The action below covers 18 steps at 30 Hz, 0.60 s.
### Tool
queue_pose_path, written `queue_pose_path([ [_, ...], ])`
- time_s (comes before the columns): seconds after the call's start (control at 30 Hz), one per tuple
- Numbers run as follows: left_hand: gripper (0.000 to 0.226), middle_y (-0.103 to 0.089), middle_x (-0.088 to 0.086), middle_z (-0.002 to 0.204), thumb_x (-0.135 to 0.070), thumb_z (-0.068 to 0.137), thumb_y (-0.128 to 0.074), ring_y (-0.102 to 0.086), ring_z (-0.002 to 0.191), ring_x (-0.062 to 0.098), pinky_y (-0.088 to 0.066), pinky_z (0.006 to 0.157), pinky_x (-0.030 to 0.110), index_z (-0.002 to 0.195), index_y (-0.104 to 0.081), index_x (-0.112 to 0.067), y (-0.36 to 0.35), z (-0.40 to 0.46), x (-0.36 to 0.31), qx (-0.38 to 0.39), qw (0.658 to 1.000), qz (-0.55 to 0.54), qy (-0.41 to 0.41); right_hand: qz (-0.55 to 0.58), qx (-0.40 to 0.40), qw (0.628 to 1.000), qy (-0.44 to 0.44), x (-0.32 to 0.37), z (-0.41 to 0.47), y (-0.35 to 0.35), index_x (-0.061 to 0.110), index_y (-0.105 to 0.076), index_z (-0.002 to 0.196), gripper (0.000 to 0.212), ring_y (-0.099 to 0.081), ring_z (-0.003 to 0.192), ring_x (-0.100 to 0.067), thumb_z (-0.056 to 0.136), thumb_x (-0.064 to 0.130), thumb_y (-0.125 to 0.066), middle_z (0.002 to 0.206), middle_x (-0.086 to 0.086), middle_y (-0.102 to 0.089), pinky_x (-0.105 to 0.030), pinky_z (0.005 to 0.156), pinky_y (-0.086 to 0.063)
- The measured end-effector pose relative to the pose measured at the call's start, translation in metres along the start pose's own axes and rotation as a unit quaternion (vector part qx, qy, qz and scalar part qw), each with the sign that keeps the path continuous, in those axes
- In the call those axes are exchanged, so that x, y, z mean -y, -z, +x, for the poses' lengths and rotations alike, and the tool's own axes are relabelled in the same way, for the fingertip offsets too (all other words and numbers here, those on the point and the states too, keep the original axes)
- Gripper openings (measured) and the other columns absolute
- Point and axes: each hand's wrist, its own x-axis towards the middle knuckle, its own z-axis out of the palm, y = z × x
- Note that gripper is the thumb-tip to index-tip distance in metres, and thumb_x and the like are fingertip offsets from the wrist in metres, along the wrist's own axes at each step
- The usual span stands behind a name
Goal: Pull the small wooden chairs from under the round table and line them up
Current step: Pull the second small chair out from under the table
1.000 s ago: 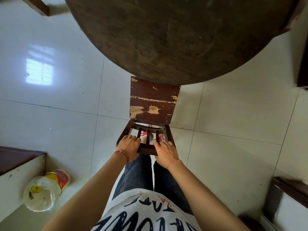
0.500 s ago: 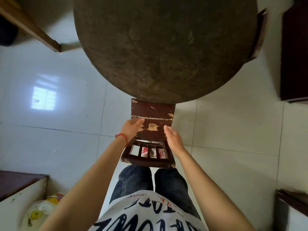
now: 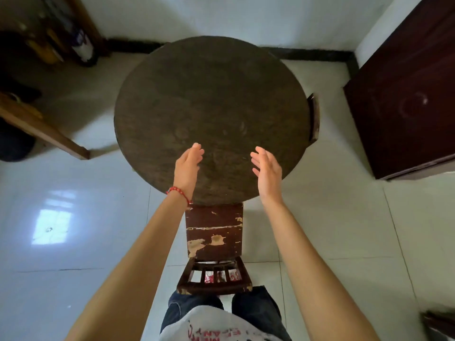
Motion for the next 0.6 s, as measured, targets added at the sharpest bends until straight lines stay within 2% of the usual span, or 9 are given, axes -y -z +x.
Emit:
queue_pose_path([
  [0.1,0.045,-0.05,0.003,0.135,-0.042,0.093,-0.034,-0.045,0.125,0.018,-0.032,0.105,0.031,0.127,-0.047,-0.016,-0.011,-0.01,-0.04,0.013,0.998,-0.014,-0.057,0.028,-0.018,0.998,0.053,0.04,-0.004,0.012,0.021,-0.05,0.124,0.037,-0.051,0.117,-0.014,0.095,0.037,-0.037,0.13,-0.002,-0.055,-0.031,0.101,-0.041],
  [0.23,0.042,-0.051,0.002,0.133,-0.041,0.093,-0.034,-0.046,0.124,0.016,-0.032,0.109,0.033,0.125,-0.049,-0.018,-0.024,-0.029,-0.089,0.037,0.992,-0.032,-0.119,0.066,-0.032,0.992,0.106,0.09,-0.009,0.029,0.02,-0.052,0.123,0.036,-0.053,0.116,-0.014,0.094,0.036,-0.038,0.127,-0.003,-0.057,-0.034,0.103,-0.041],
  [0.43,0.043,-0.051,0.003,0.134,-0.038,0.094,-0.034,-0.046,0.123,0.016,-0.032,0.109,0.034,0.128,-0.047,-0.016,-0.04,-0.062,-0.154,0.053,0.978,-0.049,-0.195,0.091,-0.048,0.979,0.175,0.15,-0.023,0.058,0.02,-0.05,0.123,0.035,-0.053,0.114,-0.013,0.095,0.036,-0.035,0.128,-0.003,-0.056,-0.031,0.103,-0.04],
  [0.6,0.044,-0.052,0.005,0.132,-0.038,0.092,-0.037,-0.048,0.121,0.017,-0.033,0.109,0.037,0.126,-0.048,-0.013,-0.054,-0.091,-0.198,0.078,0.963,-0.067,-0.249,0.13,-0.067,0.964,0.223,0.19,-0.042,0.086,0.019,-0.05,0.125,0.038,-0.052,0.114,-0.011,0.096,0.037,-0.035,0.129,-0.004,-0.056,-0.034,0.105,-0.039],
])
